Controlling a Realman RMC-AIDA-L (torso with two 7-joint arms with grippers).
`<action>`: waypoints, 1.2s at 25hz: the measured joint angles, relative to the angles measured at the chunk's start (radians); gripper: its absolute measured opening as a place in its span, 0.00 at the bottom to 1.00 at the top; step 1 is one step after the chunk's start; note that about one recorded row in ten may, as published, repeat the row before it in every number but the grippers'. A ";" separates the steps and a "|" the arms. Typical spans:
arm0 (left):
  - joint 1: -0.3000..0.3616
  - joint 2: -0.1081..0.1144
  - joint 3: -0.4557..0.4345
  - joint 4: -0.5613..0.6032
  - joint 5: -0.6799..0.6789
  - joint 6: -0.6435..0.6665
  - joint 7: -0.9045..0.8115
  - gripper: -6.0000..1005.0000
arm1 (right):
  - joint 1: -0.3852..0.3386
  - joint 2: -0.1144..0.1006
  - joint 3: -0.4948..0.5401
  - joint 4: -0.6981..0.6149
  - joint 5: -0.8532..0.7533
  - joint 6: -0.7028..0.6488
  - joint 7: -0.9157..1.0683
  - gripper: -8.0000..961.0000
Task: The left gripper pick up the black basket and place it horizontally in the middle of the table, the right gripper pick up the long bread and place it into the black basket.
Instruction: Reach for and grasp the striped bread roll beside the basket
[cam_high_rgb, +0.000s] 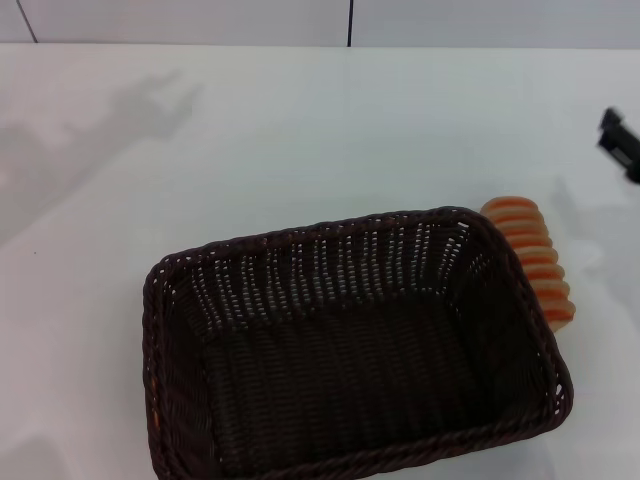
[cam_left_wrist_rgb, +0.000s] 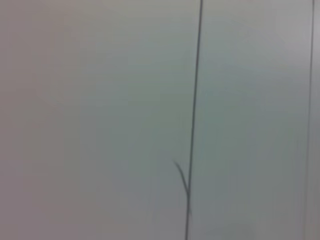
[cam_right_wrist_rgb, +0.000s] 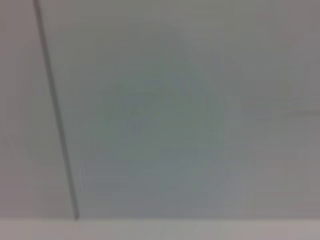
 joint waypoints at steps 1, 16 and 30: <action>0.001 0.002 -0.002 0.000 -0.001 0.003 0.003 0.41 | 0.003 -0.001 -0.007 0.017 -0.001 0.041 -0.003 0.81; 0.016 0.005 -0.024 -0.051 -0.002 0.007 0.015 0.41 | 0.018 -0.002 -0.067 0.157 0.000 0.380 -0.047 0.81; 0.039 -0.002 -0.040 -0.100 -0.003 -0.001 0.004 0.41 | 0.023 0.002 -0.086 0.097 0.006 0.377 -0.057 0.79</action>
